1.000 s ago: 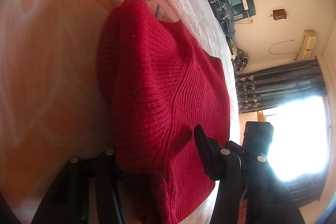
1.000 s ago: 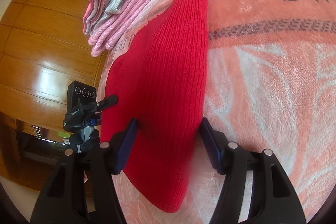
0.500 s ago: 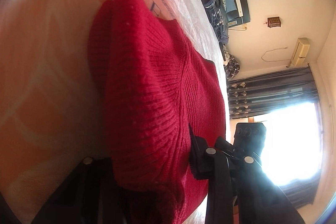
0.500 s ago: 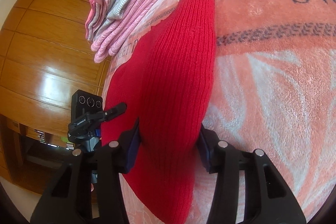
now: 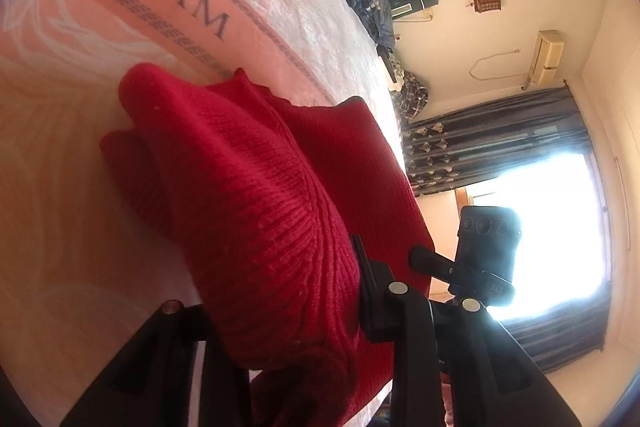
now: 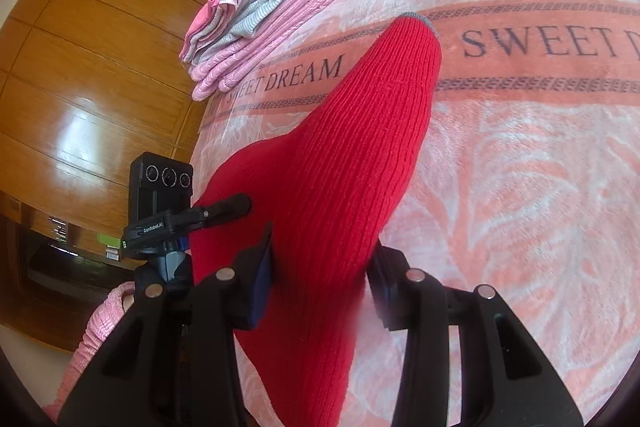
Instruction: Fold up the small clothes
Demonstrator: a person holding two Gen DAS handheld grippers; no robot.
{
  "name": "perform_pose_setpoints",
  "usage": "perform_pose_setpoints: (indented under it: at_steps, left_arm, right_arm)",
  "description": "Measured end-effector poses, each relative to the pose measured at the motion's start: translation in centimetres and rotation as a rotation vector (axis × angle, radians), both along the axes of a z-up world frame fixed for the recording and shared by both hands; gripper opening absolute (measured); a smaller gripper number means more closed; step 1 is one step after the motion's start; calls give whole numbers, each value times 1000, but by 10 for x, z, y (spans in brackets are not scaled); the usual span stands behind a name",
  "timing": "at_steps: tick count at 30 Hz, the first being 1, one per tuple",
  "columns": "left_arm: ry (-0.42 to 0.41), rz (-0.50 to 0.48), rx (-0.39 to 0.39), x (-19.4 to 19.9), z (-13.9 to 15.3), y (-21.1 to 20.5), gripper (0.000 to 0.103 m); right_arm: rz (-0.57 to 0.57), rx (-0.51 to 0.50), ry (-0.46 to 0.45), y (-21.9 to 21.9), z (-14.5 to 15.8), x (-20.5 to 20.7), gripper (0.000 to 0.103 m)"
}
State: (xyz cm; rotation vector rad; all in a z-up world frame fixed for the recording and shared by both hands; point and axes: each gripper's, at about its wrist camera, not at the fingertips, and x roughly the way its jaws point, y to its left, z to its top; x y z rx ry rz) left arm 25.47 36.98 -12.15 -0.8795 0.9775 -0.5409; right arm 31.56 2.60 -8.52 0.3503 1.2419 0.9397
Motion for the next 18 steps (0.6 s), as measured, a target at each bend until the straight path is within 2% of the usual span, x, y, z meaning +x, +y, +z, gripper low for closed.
perform_pose_setpoints:
  at_steps: [3, 6, 10, 14, 16, 18]
  left_arm:
    - [-20, -44, 19, -12, 11, -43, 28]
    - [-17, -67, 53, -25, 13, -78, 28]
    - [17, -61, 155, -45, -7, -104, 29]
    - [93, -51, 249, -57, -50, -106, 33]
    - [71, -45, 189, -61, -60, -97, 35]
    - [79, -59, 180, -60, -58, -95, 36]
  right_arm:
    - [-22, -16, -11, -45, 8, -21, 40]
    - [-42, -27, 4, -81, 0, -40, 40]
    - [-71, -62, 74, -103, -42, -52, 41]
    - [-81, -122, 161, -111, -96, -61, 45]
    - [-93, -51, 194, -121, -107, -63, 48]
    - [-81, -23, 204, -127, -105, -65, 52]
